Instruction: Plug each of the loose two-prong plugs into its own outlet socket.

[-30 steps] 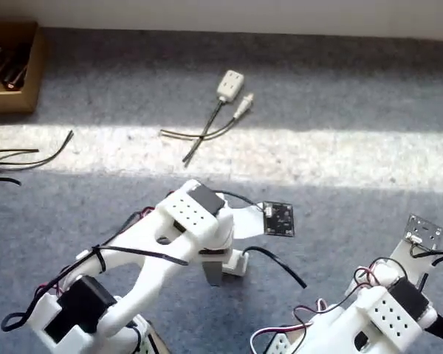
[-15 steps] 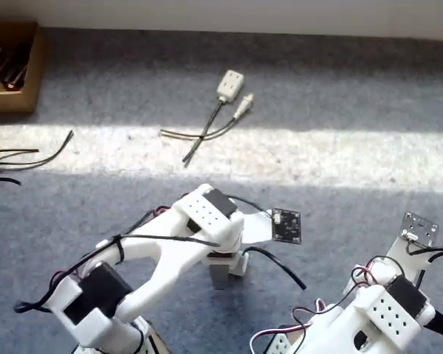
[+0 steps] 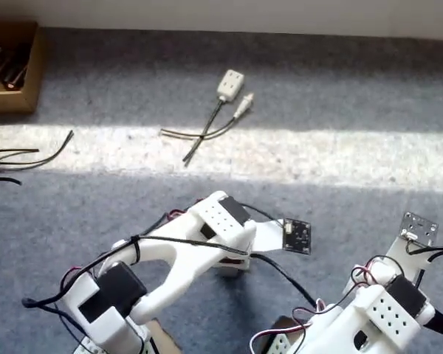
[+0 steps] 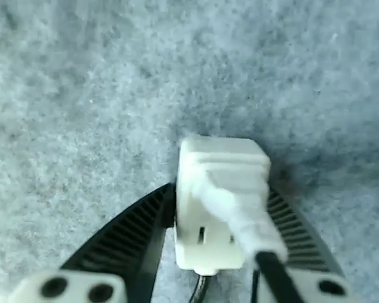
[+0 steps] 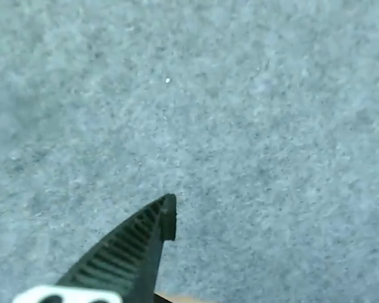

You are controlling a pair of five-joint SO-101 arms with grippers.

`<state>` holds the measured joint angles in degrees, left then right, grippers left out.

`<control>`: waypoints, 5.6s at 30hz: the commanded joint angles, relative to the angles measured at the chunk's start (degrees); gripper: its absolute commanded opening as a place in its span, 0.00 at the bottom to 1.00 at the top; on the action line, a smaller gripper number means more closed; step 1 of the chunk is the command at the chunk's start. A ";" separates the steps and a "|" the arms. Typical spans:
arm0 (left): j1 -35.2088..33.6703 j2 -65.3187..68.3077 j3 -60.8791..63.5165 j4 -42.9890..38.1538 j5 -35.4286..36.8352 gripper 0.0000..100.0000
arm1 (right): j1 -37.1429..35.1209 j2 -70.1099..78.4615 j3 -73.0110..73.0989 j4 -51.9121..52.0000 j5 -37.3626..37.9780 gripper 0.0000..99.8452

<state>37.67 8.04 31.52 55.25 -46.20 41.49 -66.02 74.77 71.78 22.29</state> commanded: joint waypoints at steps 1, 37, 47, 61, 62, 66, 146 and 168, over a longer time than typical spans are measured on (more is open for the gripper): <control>-1.71 0.13 -3.65 -1.76 -0.44 0.02 | -0.66 0.48 -0.31 -0.57 0.70 0.67; -10.59 0.75 -17.71 16.70 -0.44 0.20 | -0.84 0.48 -0.31 -0.48 0.70 0.67; -12.70 0.84 -14.37 12.66 -0.53 0.21 | -0.92 0.48 -0.31 -0.48 0.70 0.67; -4.62 0.13 -14.55 19.08 -0.18 0.20 | -0.92 0.48 -0.31 -0.48 0.70 0.67; -4.35 0.13 -14.81 19.43 -0.18 0.20 | -0.92 0.48 -0.31 -0.48 0.70 0.67; -4.62 0.13 -14.81 19.52 -0.18 0.20 | -0.92 0.48 -0.31 -0.48 0.70 0.67; -93.93 47.60 -101.85 1.76 4.22 0.23 | -1.01 0.48 0.75 0.31 3.87 0.67; -42.07 52.88 -120.84 27.60 25.58 0.25 | -27.38 0.48 -8.84 -1.80 -14.77 0.67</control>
<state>-12.97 60.18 -89.19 90.68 -21.23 15.12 -65.76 68.00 71.08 11.56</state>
